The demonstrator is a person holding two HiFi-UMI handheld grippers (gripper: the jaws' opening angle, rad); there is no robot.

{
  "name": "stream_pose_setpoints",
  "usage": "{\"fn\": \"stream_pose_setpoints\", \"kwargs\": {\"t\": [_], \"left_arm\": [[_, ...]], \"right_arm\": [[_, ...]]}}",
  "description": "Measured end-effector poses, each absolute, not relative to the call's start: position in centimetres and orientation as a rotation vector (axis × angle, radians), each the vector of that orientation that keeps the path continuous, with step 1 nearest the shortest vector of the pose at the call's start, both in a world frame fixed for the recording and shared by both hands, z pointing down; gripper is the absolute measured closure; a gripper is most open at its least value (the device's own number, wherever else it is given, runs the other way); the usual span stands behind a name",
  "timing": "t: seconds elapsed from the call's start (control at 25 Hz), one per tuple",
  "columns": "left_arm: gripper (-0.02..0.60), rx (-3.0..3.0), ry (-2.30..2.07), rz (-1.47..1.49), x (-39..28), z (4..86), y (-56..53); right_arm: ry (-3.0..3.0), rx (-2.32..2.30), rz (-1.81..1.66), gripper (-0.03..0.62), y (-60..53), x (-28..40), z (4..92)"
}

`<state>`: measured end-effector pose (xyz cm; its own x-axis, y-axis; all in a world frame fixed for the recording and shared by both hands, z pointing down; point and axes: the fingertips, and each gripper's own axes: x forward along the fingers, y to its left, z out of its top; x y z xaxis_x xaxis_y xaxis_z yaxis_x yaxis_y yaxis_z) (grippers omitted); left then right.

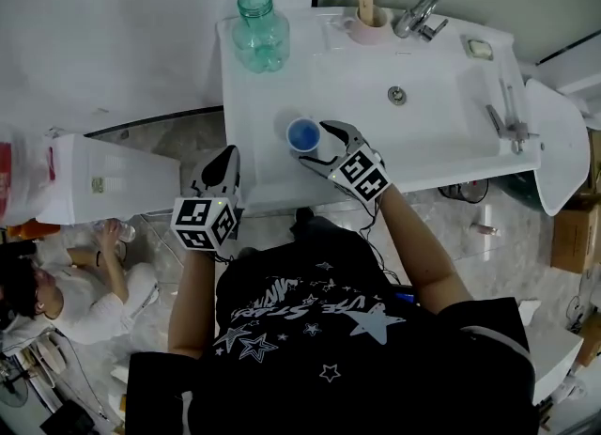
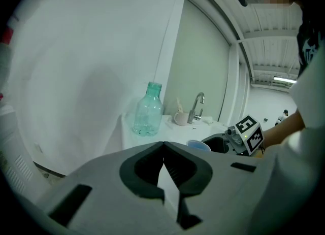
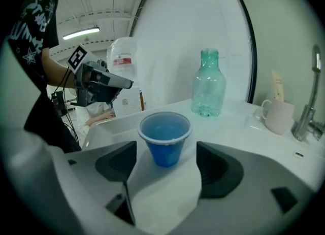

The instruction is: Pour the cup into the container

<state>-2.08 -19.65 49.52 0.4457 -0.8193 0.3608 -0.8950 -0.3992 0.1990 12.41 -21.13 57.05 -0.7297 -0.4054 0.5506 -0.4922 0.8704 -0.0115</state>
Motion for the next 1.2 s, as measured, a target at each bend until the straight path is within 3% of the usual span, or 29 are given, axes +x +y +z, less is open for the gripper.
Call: {"fn": "stream_pose_setpoints", "kwargs": {"t": [0.36,0.52,1.2], "left_arm": [[0.572,2.265,-1.564,0.275,-3.4,49.7,-19.2],[0.572,2.238,-1.592,0.275,-3.9,49.9,-19.0],[0.572,2.262,-1.615,0.226,-5.3,48.2,-19.8]], "right_arm": [[-2.555,0.559,0.141,0.246,-22.3,10.7,57.2],[-2.547,0.51,0.109,0.289,-22.0,10.3,57.5],[-2.664,0.666,0.172,0.304,-23.8,11.4,52.3]]}}
